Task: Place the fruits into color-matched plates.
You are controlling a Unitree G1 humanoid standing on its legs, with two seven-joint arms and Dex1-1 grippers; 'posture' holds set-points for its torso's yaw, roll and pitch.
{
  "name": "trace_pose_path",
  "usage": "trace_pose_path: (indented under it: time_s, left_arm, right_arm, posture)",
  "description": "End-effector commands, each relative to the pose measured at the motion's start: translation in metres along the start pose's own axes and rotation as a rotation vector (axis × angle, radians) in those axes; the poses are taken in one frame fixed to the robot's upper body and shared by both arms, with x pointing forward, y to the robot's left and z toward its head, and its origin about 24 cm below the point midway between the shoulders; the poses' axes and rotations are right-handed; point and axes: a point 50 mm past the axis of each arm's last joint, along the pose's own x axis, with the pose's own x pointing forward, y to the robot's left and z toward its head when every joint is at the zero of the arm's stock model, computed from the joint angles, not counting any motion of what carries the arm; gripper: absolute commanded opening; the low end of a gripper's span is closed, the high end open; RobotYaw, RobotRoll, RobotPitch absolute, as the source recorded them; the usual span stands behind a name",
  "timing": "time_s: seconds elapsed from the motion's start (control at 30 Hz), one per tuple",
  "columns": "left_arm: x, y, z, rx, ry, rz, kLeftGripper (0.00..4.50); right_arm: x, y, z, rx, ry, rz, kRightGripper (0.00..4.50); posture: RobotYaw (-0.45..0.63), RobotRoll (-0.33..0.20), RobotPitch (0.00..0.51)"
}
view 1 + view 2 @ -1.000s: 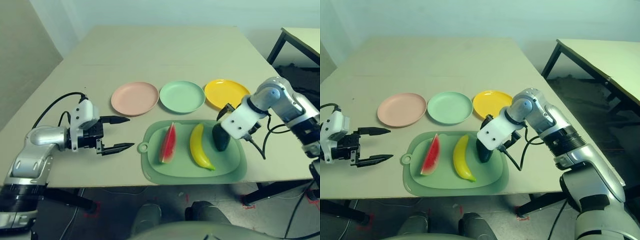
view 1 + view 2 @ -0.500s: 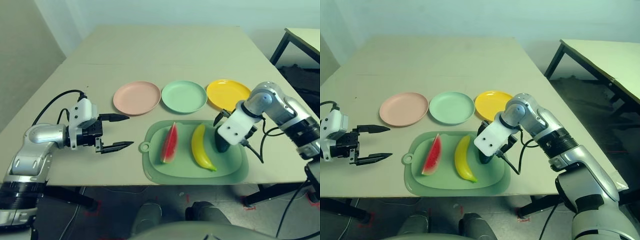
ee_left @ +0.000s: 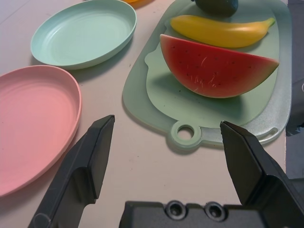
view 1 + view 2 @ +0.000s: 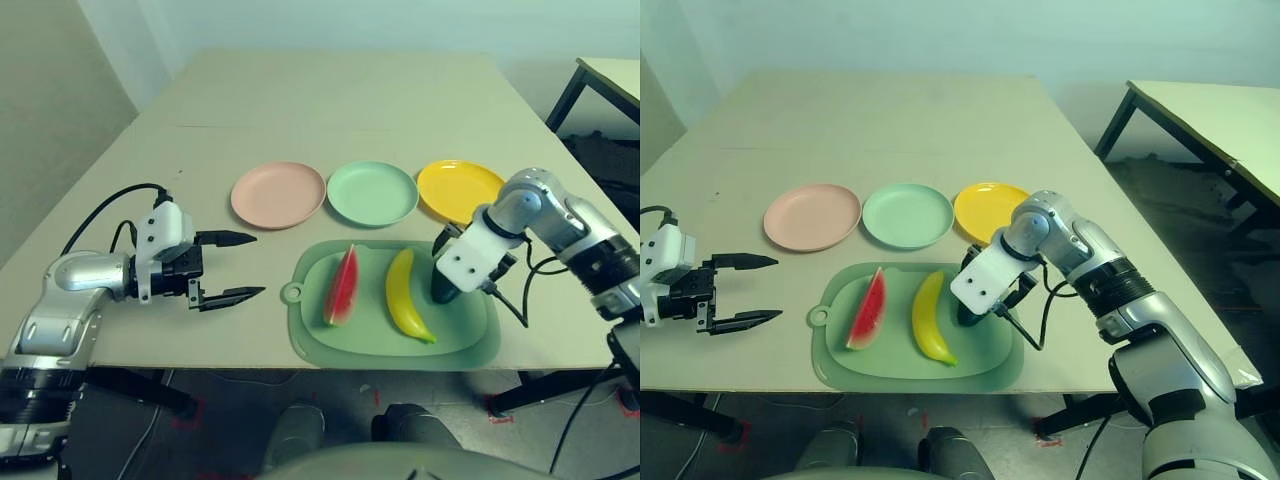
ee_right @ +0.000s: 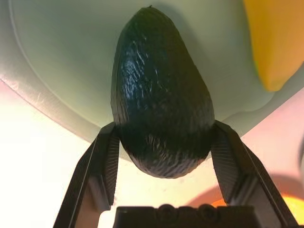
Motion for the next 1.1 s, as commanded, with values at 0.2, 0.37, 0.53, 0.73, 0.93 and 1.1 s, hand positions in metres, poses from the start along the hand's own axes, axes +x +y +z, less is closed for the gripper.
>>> trace_pose_path:
  time_s: [0.2, 0.37, 0.53, 0.73, 0.93, 1.1]
  left_arm:
    - [-0.002, 0.004, 0.000, -0.004, 0.005, 0.020, 4.50]
    - [0.001, 0.008, 0.002, -0.051, -0.058, 0.071, 4.50]
    - [0.005, 0.012, 0.004, -0.101, -0.063, 0.144, 4.50]
    - [0.015, 0.016, 0.012, -0.190, -0.101, 0.233, 4.50]
    - [0.024, 0.013, 0.020, -0.263, -0.094, 0.234, 4.50]
    - [0.031, 0.011, 0.027, -0.268, -0.068, 0.197, 4.50]
  right_arm:
    - [0.008, 0.005, 0.001, 0.031, -0.018, 0.032, 3.01]
    - [-0.002, -0.004, 0.001, 0.075, -0.052, -0.015, 3.01]
    - [-0.024, -0.026, 0.001, 0.126, -0.095, -0.116, 3.01]
    - [-0.035, -0.059, 0.004, 0.160, -0.157, -0.259, 3.01]
    - [-0.037, -0.089, 0.007, 0.164, -0.174, -0.411, 3.01]
    - [-0.031, -0.109, 0.010, 0.163, -0.167, -0.509, 3.01]
  posture:
    - [0.11, 0.000, 0.058]
    - [0.10, 0.000, 0.058]
    - [0.10, 0.000, 0.056]
    - [0.10, 0.000, 0.054]
    - [0.12, 0.000, 0.056]
    - [0.13, 0.000, 0.053]
